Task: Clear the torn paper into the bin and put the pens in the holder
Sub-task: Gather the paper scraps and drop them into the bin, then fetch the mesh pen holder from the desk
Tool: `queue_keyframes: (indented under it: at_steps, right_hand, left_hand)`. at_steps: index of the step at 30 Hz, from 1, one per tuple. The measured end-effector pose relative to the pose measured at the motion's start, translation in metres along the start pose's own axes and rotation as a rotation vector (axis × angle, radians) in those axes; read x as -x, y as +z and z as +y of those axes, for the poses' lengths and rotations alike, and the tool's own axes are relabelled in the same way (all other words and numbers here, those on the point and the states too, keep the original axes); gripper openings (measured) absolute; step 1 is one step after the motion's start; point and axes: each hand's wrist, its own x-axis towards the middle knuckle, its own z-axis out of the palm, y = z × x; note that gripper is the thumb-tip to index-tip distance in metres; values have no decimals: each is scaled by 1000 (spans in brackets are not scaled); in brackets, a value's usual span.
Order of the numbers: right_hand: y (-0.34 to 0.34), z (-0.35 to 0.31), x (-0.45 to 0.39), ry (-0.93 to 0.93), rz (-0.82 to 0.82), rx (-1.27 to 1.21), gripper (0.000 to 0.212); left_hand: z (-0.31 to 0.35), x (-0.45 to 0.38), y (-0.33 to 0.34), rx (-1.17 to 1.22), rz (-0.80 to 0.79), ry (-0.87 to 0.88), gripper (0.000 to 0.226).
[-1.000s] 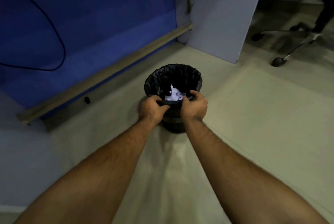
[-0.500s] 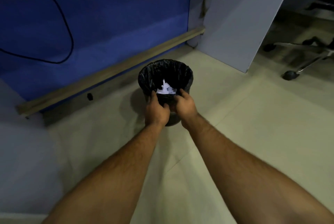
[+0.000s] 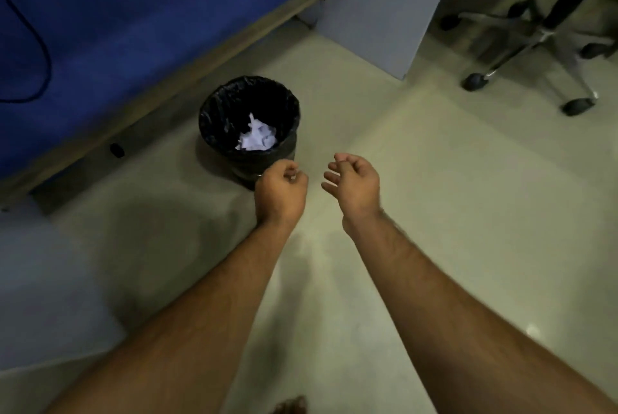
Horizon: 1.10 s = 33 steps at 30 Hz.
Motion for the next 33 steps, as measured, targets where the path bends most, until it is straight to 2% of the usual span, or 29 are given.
queue_keyframes:
  at_steps: [5, 8, 12, 14, 17, 22, 25, 28, 30, 33]
  right_hand:
    - [-14, -100, 78, -23, 78, 56, 15]
    - [-9, -186, 149, -62, 43, 79, 13]
    - [10, -294, 237, -51, -68, 38, 12]
    - [26, -335, 265, -78, -104, 50, 8]
    - [56, -379, 290, -102, -161, 88, 16]
    - [128, -415, 293, -95, -249, 228, 7]
    - [178, -424, 276, -83, -271, 336, 13]
    - [235, -432, 251, -26, -305, 396, 19]
    - [268, -436, 230, -19, -318, 445, 27]
    - [312, -430, 195, -34, -342, 524, 48]
  left_hand:
    - [121, 39, -56, 48, -118, 19, 33]
    - [213, 62, -122, 81, -51, -22, 43]
    - [327, 103, -224, 159, -27, -70, 11]
    - [365, 112, -269, 187, 10, -79, 8]
    - [401, 107, -322, 157, 78, -54, 14]
    - [422, 68, -386, 49, 176, -29, 16]
    - [412, 28, -411, -39, 252, 10, 20]
    - [385, -30, -428, -117, 311, -49, 24]
    - [363, -67, -431, -223, 283, -73, 32]
    - [328, -114, -420, -540, 124, -49, 51]
